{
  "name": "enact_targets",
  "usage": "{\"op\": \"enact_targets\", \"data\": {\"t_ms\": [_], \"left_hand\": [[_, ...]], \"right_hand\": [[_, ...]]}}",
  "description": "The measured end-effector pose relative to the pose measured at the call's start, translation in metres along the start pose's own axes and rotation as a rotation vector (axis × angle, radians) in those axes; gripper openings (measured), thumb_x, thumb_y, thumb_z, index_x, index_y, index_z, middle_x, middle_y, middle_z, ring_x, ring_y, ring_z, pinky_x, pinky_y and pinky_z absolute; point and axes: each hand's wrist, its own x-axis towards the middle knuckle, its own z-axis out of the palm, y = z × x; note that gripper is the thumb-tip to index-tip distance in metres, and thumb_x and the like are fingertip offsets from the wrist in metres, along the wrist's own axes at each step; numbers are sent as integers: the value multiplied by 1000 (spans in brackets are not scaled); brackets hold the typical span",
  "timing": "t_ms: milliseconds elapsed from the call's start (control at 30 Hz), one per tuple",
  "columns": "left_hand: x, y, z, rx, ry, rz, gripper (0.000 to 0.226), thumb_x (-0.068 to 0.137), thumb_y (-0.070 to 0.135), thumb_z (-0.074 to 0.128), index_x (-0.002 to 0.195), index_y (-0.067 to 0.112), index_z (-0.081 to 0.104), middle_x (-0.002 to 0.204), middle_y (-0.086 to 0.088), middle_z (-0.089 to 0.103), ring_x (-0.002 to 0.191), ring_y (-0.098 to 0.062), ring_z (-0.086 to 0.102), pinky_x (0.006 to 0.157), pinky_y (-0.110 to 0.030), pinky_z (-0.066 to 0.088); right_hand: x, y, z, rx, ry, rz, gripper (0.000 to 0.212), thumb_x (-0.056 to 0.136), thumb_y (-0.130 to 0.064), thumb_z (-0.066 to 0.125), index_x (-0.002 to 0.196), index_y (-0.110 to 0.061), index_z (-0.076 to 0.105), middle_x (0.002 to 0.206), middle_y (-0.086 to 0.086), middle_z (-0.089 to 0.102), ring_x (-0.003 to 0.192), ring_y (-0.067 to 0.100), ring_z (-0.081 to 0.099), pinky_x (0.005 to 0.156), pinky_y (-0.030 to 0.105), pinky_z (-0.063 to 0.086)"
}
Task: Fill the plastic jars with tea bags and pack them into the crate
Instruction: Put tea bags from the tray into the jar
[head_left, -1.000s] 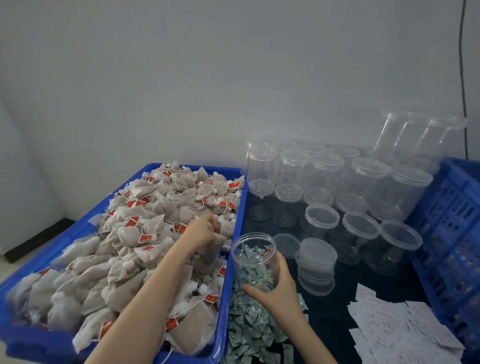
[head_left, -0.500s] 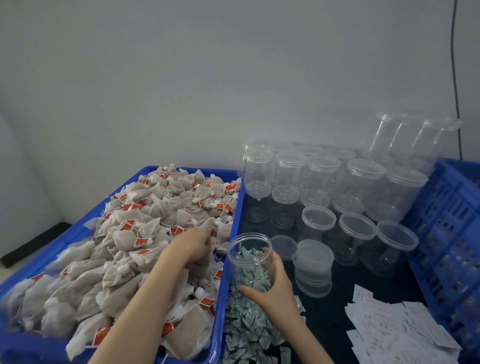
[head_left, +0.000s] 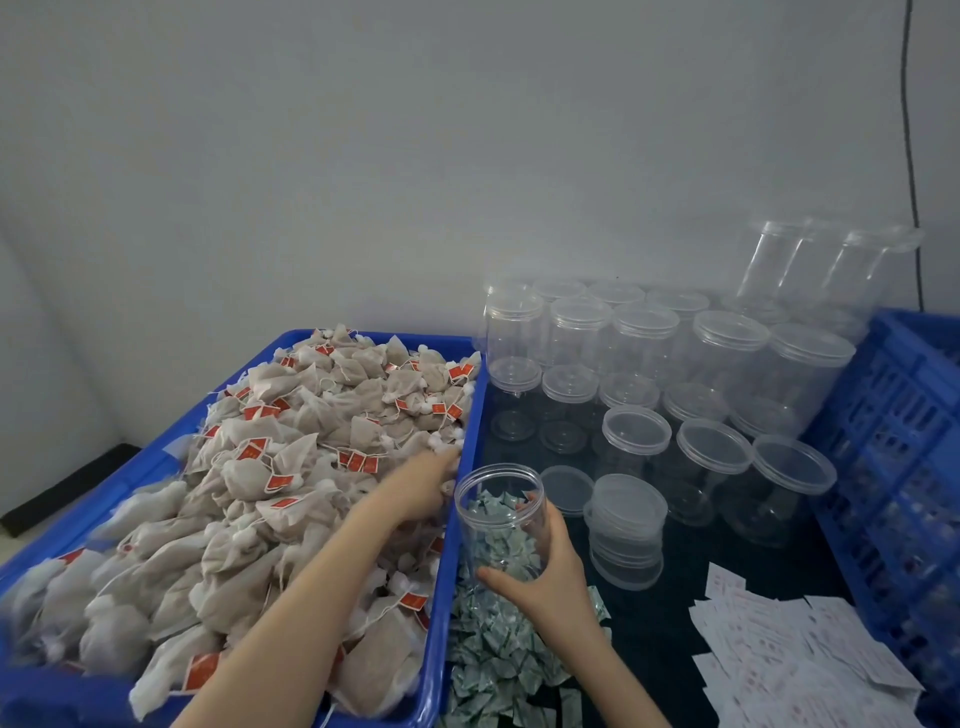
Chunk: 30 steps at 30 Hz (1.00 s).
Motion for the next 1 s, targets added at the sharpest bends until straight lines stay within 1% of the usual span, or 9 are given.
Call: {"op": "enact_targets", "data": {"t_ms": [100, 300, 433, 567, 633, 700, 800, 933, 1000], "left_hand": [[6, -4, 20, 181, -156, -84, 39, 97, 13, 48, 135, 15, 44, 134, -8, 55, 119, -24, 55, 102, -38, 44], [7, 1, 17, 422, -16, -145, 25, 95, 12, 47, 116, 15, 59, 119, -7, 62, 108, -25, 60, 89, -37, 47], [5, -1, 2, 229, 193, -135, 27, 90, 5, 53, 113, 18, 59, 113, -1, 58, 91, -17, 61, 79, -32, 53], [-6, 3, -28, -52, 570, -51, 24, 94, 7, 50, 114, 16, 59, 110, 1, 57, 84, -8, 53, 71, -16, 42], [-16, 11, -46, -171, 670, 71, 22, 96, 11, 48, 112, 18, 61, 103, 10, 55, 82, -1, 50, 65, -9, 37], [-27, 23, -62, -244, 615, 223, 23, 96, 12, 49, 108, 28, 61, 95, 20, 54, 80, 4, 53, 64, -6, 41], [-43, 42, -70, -274, 356, 399, 30, 92, 16, 57, 99, 45, 57, 93, 28, 58, 91, 12, 54, 74, -1, 42], [-44, 56, -59, -227, 23, 426, 31, 86, 20, 67, 98, 46, 54, 84, 30, 64, 87, 16, 58, 71, 0, 42], [-40, 51, -57, -224, -19, 404, 29, 87, 20, 66, 98, 45, 57, 89, 32, 63, 90, 20, 56, 70, -1, 43]], "right_hand": [[-1, -1, -1, 9, 1, -9, 97, 59, -31, 92, 136, -43, 35, 137, -19, 52, 126, -4, 49, 102, 19, 42], [-2, -6, -5, 41, 1, -12, 107, 47, -50, 85, 141, -34, 37, 137, -19, 52, 125, -6, 48, 101, 18, 43], [-2, -9, -7, 36, -2, -2, 107, 48, -51, 85, 141, -35, 36, 139, -17, 50, 128, -2, 47, 108, 30, 42], [0, -10, -6, 21, -13, -6, 96, 49, -51, 85, 131, -48, 35, 139, -24, 47, 129, -5, 45, 108, 27, 39], [1, -10, -6, 15, -21, -9, 92, 50, -51, 85, 127, -53, 35, 138, -28, 45, 128, -8, 43, 105, 22, 38], [2, -10, -6, 14, -20, -18, 89, 51, -51, 85, 125, -55, 36, 135, -32, 45, 124, -13, 44, 98, 12, 38], [4, -12, -8, 21, -10, -31, 84, 53, -49, 84, 123, -56, 38, 129, -38, 47, 119, -19, 44, 88, 4, 39], [5, -16, -8, 29, -4, -40, 87, 53, -50, 83, 126, -53, 36, 135, -30, 47, 123, -15, 44, 92, 8, 39], [4, -16, -8, 21, -1, -50, 89, 54, -47, 85, 129, -50, 37, 137, -24, 49, 126, -10, 45, 99, 13, 40]]}}
